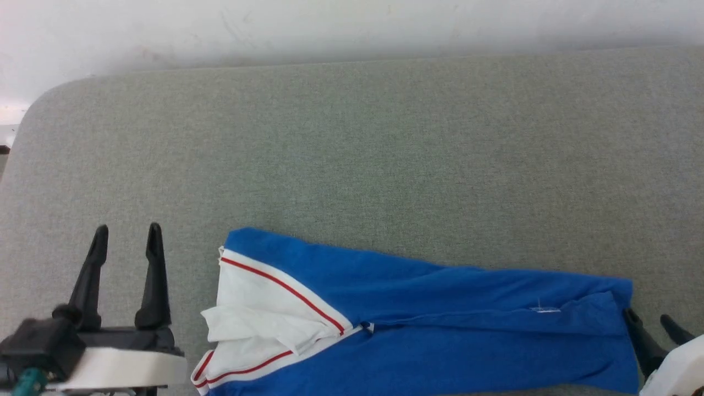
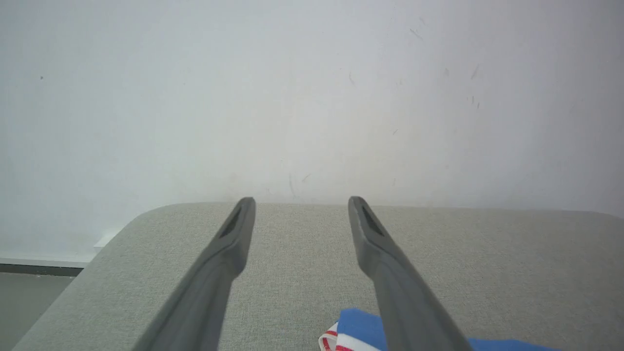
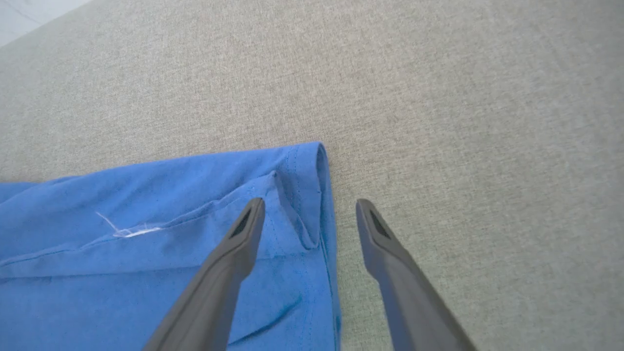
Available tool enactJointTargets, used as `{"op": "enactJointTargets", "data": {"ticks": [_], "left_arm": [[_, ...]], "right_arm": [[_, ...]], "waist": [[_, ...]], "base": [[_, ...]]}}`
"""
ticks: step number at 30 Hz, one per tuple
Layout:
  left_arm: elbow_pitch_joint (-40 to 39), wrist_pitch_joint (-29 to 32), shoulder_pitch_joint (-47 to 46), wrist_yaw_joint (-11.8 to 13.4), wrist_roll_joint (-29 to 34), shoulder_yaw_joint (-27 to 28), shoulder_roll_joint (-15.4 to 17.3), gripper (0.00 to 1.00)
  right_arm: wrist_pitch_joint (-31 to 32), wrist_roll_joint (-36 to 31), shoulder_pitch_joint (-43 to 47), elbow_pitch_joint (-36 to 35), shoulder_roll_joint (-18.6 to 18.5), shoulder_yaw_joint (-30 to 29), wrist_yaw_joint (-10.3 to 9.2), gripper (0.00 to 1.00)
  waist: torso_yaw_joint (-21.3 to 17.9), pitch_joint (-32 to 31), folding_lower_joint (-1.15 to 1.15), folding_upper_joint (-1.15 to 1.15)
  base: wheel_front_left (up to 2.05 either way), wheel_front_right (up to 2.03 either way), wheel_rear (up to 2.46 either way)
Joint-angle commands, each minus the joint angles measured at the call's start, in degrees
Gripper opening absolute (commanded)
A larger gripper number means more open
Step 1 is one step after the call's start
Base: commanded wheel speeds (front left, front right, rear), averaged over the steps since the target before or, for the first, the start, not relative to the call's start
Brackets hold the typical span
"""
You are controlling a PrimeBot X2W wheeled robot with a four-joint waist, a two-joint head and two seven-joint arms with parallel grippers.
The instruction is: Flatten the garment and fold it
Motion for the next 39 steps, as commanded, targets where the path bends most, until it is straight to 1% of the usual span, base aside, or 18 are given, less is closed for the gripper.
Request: {"op": "enactJointTargets", "data": {"ticks": [1,4,6,10,11,15,16,17,18,20,24,30,34,39], "left_arm": [[-0.59,-0.26,1.17,0.15,2.99,1.13,-1.32,1.00],[-0.86,-0.26,2.65,-0.58,8.26,2.41,-3.59,1.00],[-0.49,-0.26,3.21,-1.67,10.54,2.66,-4.71,1.00],[1.15,-0.26,3.40,-4.46,12.18,2.99,-6.78,1.00],[1.15,-0.26,3.40,-4.46,12.18,2.99,-6.78,1.00],[2.58,-0.26,2.94,-6.92,12.83,3.72,-8.29,1.00],[2.92,-0.27,2.83,-7.48,12.95,3.88,-8.59,1.00],[3.19,-0.27,2.74,-7.99,13.06,4.10,-8.86,1.00],[3.42,-0.27,2.69,-8.46,13.17,4.35,-9.05,1.00],[3.84,-0.27,2.65,-9.31,13.40,4.85,-9.26,1.00],[4.58,-0.27,2.53,-10.60,14.08,5.75,-9.63,1.00],[5.74,-0.27,2.99,-11.78,15.12,6.25,-10.95,1.00],[6.64,-0.27,3.51,-12.59,15.57,6.33,-11.74,1.00],[7.63,-0.27,3.89,-13.46,16.31,6.48,-11.81,1.00]], "right_arm": [[0.24,-0.78,0.17,0.85,0.58,0.12,-0.04,1.00],[0.20,-1.82,-0.66,3.06,1.12,-0.05,-0.04,1.00],[0.15,-2.27,-1.42,4.65,1.38,-0.24,-0.04,1.00],[-0.42,-2.72,-2.86,7.75,1.59,-0.55,-0.04,1.00],[-0.42,-2.72,-2.86,7.75,1.59,-0.55,-0.04,1.00],[0.37,-2.78,-3.70,10.85,1.85,-0.58,-0.04,1.00],[1.20,-2.45,-3.78,11.57,2.02,-0.30,-0.04,0.44],[2.21,-1.98,-3.81,12.13,2.23,0.03,-0.04,0.11],[3.40,-1.50,-3.75,12.52,2.41,0.48,-0.04,0.00],[4.57,-1.07,-3.73,12.46,2.63,0.65,-0.04,0.00],[4.68,-2.75,-4.38,11.51,2.11,-0.21,-0.04,0.00],[3.50,-6.04,-6.86,10.17,-1.13,-1.95,-0.04,0.00],[3.36,-7.94,-8.58,10.77,-4.63,-4.73,-0.04,0.00],[2.17,-11.04,-10.47,14.84,-10.81,-9.46,-0.04,0.00]], "waist": [[0.33,0.42,0.00,-0.01],[0.97,1.15,0.00,-0.01],[1.53,1.69,0.00,-0.01],[2.75,2.55,0.00,-0.01],[2.75,2.55,0.00,-0.01],[3.84,3.08,0.00,-0.01],[4.05,3.14,0.00,-0.01],[4.20,3.17,0.00,-0.01],[4.31,3.20,0.00,-0.01],[4.40,3.23,0.00,-0.01],[4.11,2.99,0.00,-0.01],[2.74,1.52,0.00,-0.01],[2.06,0.60,0.00,-0.01],[1.71,0.06,0.00,-0.01]], "base": [[0.00,0.00,0.00],[0.00,0.00,0.00],[0.00,0.00,0.00],[0.00,0.00,0.00],[0.00,0.00,0.00],[0.00,0.00,0.00],[0.00,0.00,0.00],[0.00,0.00,0.00],[0.00,0.00,0.00],[0.00,0.00,0.00],[0.00,0.00,0.00],[0.00,0.00,0.00],[0.00,0.00,0.00],[0.00,0.00,0.00]]}}
